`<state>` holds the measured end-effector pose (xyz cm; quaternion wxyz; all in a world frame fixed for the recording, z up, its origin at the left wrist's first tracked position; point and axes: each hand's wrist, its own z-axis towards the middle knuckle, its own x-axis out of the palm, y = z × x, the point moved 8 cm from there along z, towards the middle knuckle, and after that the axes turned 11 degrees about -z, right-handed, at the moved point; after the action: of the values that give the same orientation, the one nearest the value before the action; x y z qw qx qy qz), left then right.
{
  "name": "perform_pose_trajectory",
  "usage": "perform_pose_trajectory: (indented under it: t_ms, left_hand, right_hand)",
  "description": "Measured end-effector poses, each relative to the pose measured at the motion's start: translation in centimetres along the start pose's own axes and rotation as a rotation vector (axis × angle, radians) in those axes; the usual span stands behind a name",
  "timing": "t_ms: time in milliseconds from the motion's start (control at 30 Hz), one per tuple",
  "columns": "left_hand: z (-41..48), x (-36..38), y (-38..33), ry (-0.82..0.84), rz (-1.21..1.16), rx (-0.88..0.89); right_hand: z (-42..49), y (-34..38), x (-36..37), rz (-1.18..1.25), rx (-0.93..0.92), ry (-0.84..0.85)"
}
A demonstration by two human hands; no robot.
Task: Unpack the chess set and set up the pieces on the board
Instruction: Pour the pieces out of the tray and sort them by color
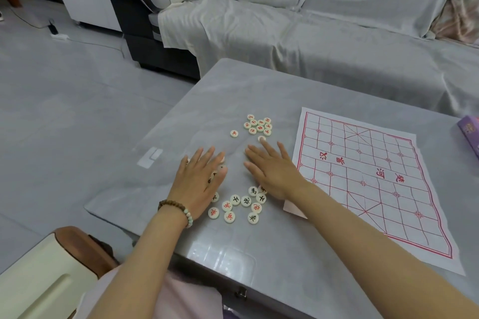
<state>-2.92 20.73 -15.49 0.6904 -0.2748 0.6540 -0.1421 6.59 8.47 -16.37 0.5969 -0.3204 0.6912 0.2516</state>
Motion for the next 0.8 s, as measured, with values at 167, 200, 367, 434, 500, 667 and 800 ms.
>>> perform_pose_trajectory:
  t_ms: [167, 200, 367, 434, 500, 667, 800]
  left_hand:
    - [-3.2, -0.7, -0.1, 0.026, 0.100, 0.098]
    - [-4.1, -0.4, 0.0, 0.038, 0.099, 0.108]
    - [-9.0, 2.4, -0.4, 0.093, 0.282, 0.246]
    - [-10.1, 3.5, -0.9, 0.101, 0.295, 0.302]
    - [-10.5, 4.1, -1.3, 0.082, 0.329, 0.317]
    - [-10.2, 4.5, -1.6, 0.060, 0.349, 0.270]
    - [-9.8, 4.3, -1.7, 0.049, 0.332, 0.239]
  right_hand:
    - [3.2, -1.7, -0.2, 0.013, 0.069, 0.004]
    - [2.8, -1.2, -0.5, 0.067, 0.043, -0.015]
    - [-3.7, 3.1, -0.6, 0.390, -0.171, -0.017]
    - [-5.9, 3.8, 0.3, 0.369, -0.204, 0.022]
    - [-7.0, 4.2, 1.1, 0.317, -0.231, 0.033]
    - [-7.7, 4.8, 2.0, 0.179, -0.257, 0.018]
    - [-8.8, 5.0, 2.2, 0.108, -0.222, -0.009]
